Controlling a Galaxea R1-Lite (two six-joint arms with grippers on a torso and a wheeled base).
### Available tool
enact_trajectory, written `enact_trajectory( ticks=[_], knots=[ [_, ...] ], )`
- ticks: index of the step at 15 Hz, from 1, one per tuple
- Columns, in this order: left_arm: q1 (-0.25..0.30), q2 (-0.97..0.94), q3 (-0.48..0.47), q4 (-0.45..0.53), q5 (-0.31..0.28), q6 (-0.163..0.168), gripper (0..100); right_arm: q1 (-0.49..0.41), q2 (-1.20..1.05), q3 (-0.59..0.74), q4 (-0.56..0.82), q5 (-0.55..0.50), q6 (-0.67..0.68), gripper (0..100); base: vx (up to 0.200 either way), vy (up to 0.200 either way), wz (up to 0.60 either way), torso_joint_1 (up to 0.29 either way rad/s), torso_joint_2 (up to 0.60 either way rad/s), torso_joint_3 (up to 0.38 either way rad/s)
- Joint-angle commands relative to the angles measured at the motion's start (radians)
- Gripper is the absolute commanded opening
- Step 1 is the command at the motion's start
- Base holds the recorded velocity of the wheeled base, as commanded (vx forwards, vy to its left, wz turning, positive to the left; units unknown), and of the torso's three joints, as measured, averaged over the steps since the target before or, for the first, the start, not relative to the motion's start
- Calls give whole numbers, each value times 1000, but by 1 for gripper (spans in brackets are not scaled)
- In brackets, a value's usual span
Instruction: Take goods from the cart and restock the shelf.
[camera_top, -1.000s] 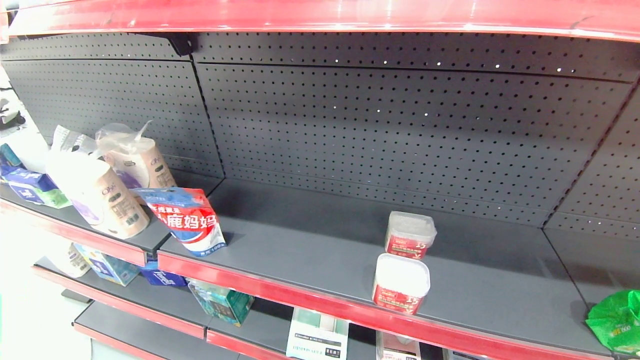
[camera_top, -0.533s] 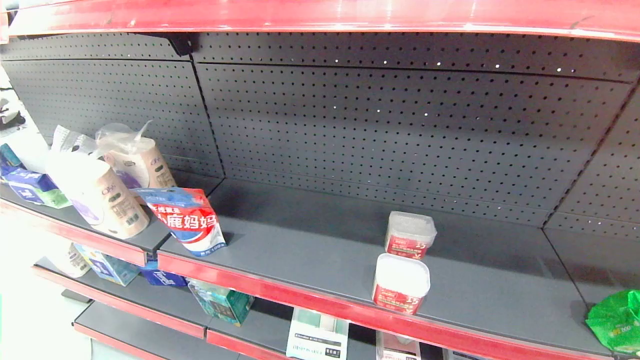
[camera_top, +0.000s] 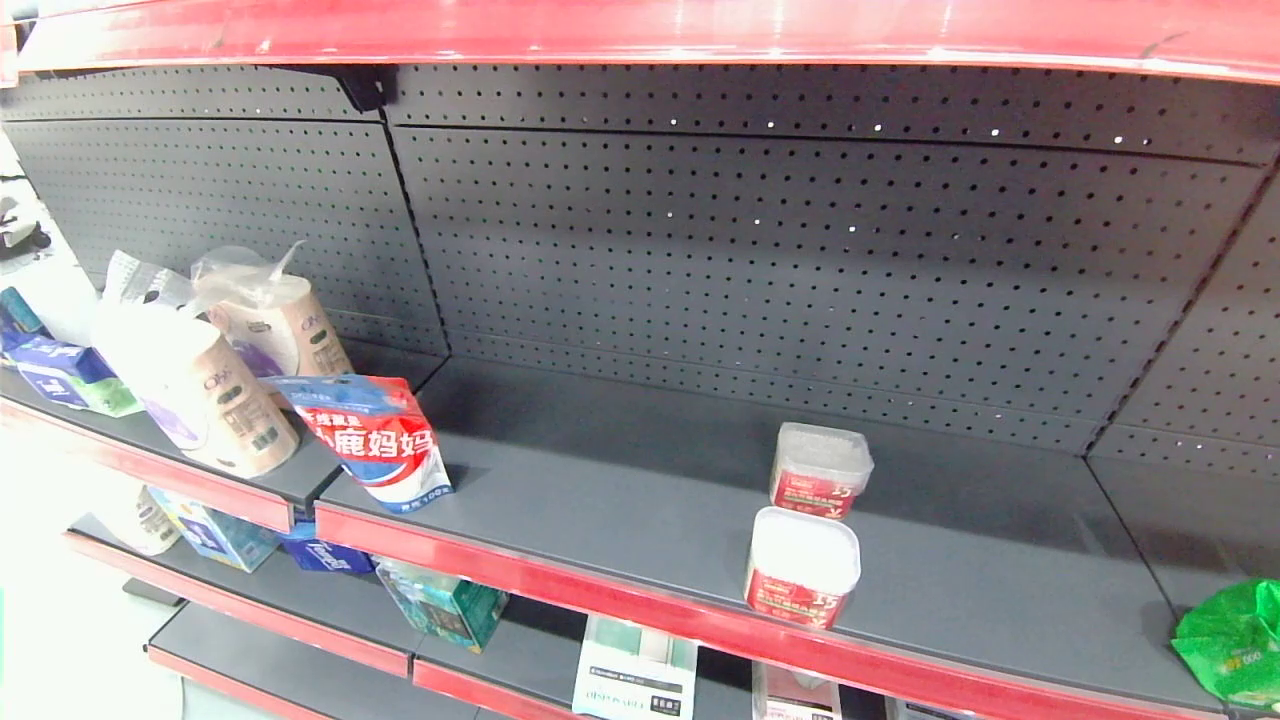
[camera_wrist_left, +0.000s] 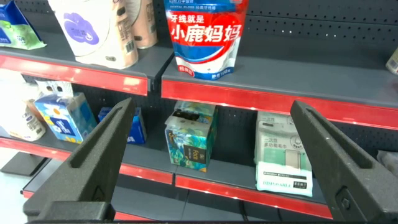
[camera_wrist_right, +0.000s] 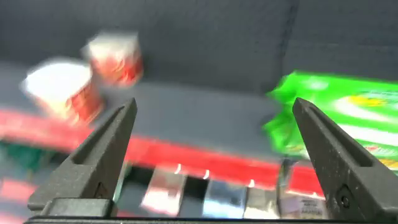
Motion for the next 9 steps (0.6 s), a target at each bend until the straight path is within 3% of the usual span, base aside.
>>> enact_trajectory(
  ticks=[1, 9],
  knots=[
    [0, 0, 0, 0, 0, 1, 100, 0, 2, -2, 28, 10, -5, 100, 0, 0, 0, 0, 0, 0],
    [0, 0, 0, 0, 0, -1, 100, 0, 2, 1, 15, 8, 1, 100, 0, 0, 0, 0, 0, 0]
  ],
)
